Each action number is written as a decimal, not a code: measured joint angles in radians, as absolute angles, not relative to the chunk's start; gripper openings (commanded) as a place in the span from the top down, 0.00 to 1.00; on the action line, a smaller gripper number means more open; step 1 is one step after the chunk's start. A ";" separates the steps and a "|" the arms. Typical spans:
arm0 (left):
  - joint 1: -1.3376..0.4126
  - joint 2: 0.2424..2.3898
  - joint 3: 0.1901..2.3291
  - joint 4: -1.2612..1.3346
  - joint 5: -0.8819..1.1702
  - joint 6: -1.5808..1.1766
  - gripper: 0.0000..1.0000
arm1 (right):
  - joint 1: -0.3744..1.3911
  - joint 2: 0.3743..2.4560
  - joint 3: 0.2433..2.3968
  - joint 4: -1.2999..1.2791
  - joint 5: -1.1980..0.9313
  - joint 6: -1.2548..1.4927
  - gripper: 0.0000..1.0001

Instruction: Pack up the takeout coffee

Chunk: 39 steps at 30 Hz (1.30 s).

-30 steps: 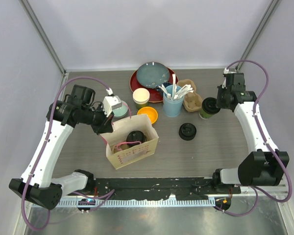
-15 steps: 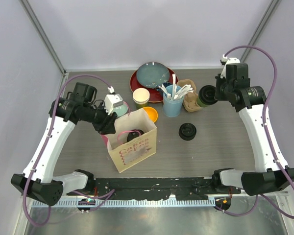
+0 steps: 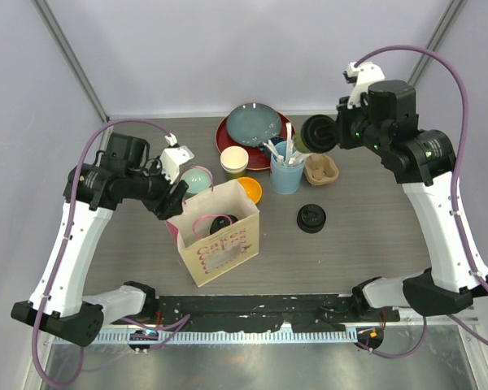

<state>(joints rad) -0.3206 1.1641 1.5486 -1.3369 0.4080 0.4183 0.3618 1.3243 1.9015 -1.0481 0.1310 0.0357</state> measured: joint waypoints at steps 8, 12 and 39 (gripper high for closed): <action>-0.321 1.158 1.545 -1.345 0.311 0.331 0.46 | 0.689 1.402 2.022 -1.062 0.109 0.006 0.99; -0.321 1.158 1.537 -1.346 0.289 0.298 0.52 | 0.874 1.455 2.078 -1.065 0.072 -0.035 0.99; -0.321 1.112 1.445 -1.344 0.472 0.322 1.00 | 1.082 1.699 2.107 -1.077 -0.162 -0.273 0.99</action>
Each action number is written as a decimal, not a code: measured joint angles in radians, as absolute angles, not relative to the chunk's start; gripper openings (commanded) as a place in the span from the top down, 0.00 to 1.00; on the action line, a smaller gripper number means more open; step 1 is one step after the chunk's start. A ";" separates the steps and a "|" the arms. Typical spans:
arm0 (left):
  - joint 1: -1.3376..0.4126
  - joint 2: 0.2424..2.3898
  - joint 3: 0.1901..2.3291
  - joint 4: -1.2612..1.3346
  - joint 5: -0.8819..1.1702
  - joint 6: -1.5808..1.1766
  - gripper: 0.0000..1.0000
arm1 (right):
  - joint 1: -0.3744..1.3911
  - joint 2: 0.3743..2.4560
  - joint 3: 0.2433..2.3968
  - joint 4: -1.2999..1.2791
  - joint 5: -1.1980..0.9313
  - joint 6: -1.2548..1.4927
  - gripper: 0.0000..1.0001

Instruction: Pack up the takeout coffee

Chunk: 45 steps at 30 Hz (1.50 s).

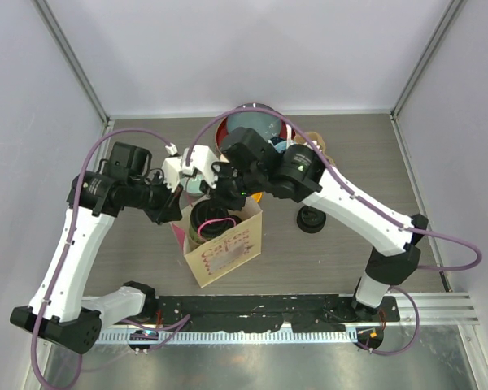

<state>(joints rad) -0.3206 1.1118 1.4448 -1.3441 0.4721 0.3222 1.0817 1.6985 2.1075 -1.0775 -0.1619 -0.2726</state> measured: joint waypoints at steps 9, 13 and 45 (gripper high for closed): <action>-0.321 1.147 1.445 -1.338 0.526 0.348 1.00 | 1.131 1.799 2.107 -1.079 -0.224 -0.402 0.99; -0.321 1.154 1.445 -1.336 0.540 0.357 1.00 | 1.139 1.848 2.109 -1.094 -0.222 -0.450 0.99; -0.319 1.181 1.443 -1.315 0.581 0.401 1.00 | 1.191 1.890 1.939 -1.126 -0.301 -0.860 0.99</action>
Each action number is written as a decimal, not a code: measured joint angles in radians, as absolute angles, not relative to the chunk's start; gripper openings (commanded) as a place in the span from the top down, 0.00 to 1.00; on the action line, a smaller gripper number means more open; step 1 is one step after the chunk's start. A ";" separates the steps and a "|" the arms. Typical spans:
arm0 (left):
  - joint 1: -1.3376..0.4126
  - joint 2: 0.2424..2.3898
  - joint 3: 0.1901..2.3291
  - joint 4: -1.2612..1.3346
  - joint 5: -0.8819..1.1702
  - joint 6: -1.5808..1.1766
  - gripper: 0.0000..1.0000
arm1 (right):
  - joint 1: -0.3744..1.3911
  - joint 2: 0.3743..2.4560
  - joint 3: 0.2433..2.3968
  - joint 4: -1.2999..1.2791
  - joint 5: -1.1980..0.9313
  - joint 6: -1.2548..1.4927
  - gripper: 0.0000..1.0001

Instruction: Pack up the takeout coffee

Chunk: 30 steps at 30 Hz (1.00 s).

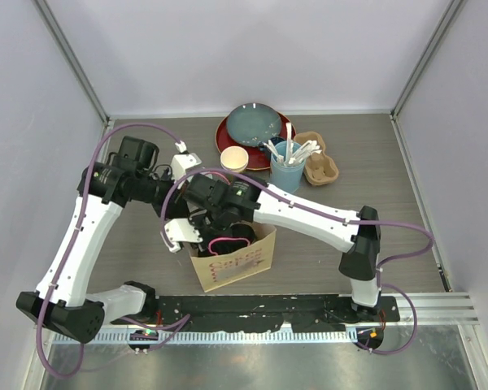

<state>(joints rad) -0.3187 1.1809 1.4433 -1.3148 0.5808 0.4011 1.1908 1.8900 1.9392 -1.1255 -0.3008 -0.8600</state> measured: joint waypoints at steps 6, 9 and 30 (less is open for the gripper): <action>-0.307 1.182 1.443 -1.332 0.579 0.409 1.00 | 1.220 1.959 2.025 -1.176 -0.290 -0.922 0.99; -0.304 1.182 1.443 -1.334 0.577 0.409 1.00 | 1.220 1.975 2.057 -1.218 -0.286 -0.938 0.99; -0.299 1.178 1.443 -1.353 0.544 0.424 1.00 | 1.222 1.980 2.044 -1.197 -0.174 -0.893 0.57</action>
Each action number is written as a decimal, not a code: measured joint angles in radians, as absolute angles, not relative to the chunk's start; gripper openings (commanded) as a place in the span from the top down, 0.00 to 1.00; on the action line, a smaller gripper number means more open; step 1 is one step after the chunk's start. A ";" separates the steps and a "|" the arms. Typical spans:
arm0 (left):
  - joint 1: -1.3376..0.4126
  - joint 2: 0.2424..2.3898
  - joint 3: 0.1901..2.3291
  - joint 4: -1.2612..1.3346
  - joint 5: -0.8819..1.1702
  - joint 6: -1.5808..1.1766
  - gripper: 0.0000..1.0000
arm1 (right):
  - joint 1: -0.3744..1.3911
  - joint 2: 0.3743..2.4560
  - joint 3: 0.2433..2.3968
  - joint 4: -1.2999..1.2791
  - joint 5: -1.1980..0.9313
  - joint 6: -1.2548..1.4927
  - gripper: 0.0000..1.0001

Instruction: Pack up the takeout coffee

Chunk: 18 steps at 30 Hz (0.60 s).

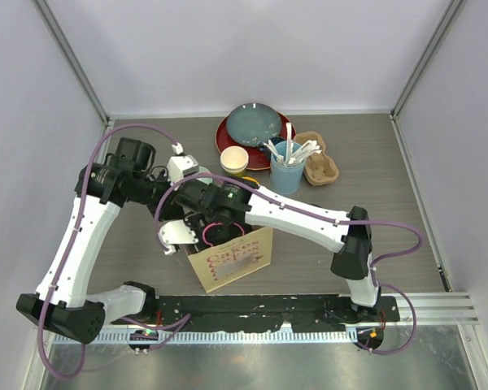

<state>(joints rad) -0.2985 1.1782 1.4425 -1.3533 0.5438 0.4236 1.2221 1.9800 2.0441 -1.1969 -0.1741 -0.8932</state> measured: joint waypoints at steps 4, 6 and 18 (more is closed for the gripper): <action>-0.301 1.171 1.441 -1.352 0.548 0.430 1.00 | 1.227 1.948 1.984 -1.114 -0.167 -0.875 0.49; -0.308 1.165 1.441 -1.352 0.554 0.432 1.00 | 1.231 1.929 1.950 -1.070 -0.166 -0.862 0.46; -0.320 1.152 1.441 -1.351 0.577 0.454 1.00 | 1.241 1.664 1.673 -0.756 -0.167 -0.791 0.37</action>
<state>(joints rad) -0.3199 1.1522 1.4410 -1.3514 0.5766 0.4538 1.2407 1.6642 1.6733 -0.7563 -0.1665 -0.7906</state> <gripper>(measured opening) 0.011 0.611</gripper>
